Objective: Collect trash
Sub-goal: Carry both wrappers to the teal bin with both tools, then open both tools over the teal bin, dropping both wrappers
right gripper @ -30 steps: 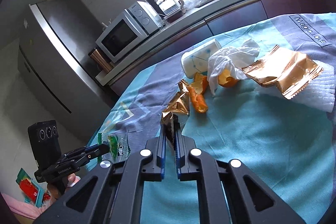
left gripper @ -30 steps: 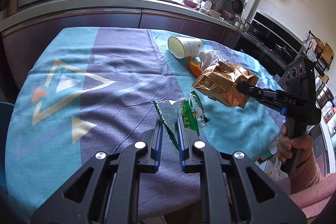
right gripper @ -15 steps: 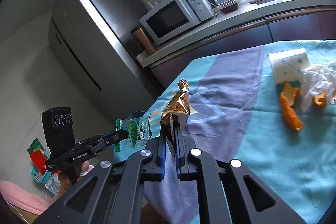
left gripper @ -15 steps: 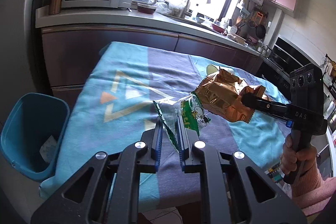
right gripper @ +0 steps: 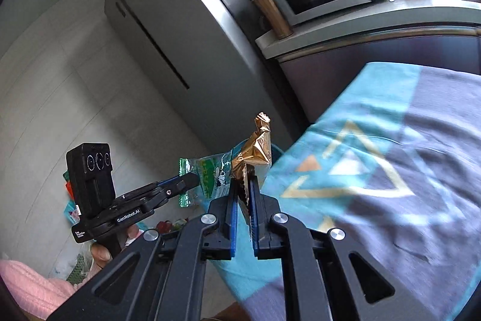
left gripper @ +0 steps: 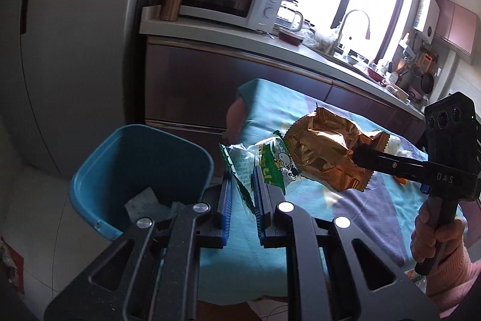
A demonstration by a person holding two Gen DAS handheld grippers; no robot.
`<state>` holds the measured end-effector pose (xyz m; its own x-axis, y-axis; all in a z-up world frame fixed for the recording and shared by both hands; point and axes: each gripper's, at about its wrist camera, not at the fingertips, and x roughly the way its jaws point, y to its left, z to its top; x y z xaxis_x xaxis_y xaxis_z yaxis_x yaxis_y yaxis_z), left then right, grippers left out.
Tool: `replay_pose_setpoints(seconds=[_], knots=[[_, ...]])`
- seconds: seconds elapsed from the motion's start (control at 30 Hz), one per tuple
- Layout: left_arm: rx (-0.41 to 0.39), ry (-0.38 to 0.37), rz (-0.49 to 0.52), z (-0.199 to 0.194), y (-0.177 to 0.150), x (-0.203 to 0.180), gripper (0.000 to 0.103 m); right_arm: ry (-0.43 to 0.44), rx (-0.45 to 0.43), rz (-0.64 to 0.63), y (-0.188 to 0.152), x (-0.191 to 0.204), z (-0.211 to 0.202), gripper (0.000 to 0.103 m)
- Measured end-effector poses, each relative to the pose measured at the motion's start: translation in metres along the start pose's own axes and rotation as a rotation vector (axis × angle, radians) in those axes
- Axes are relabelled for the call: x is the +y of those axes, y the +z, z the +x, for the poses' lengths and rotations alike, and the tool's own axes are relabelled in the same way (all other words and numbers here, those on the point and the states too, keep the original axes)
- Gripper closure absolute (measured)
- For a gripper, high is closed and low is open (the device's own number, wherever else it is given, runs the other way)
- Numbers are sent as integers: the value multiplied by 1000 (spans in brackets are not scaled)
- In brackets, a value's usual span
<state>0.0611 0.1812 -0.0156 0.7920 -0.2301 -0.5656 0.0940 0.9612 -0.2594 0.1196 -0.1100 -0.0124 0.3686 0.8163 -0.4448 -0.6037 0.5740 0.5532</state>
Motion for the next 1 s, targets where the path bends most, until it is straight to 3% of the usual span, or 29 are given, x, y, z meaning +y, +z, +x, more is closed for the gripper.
replay_pose_setpoints(seconds=[0.23,0.47,1.0], knots=[[9,99,-52,10,5,45,89,33,103,-20,21,13,66,96],[56,180,-67,33,5,79,88,-1,192,-50,25,23,118,96],[136,231,-93,80,-1,111,88,-97,321,-64,25,29,189,91]])
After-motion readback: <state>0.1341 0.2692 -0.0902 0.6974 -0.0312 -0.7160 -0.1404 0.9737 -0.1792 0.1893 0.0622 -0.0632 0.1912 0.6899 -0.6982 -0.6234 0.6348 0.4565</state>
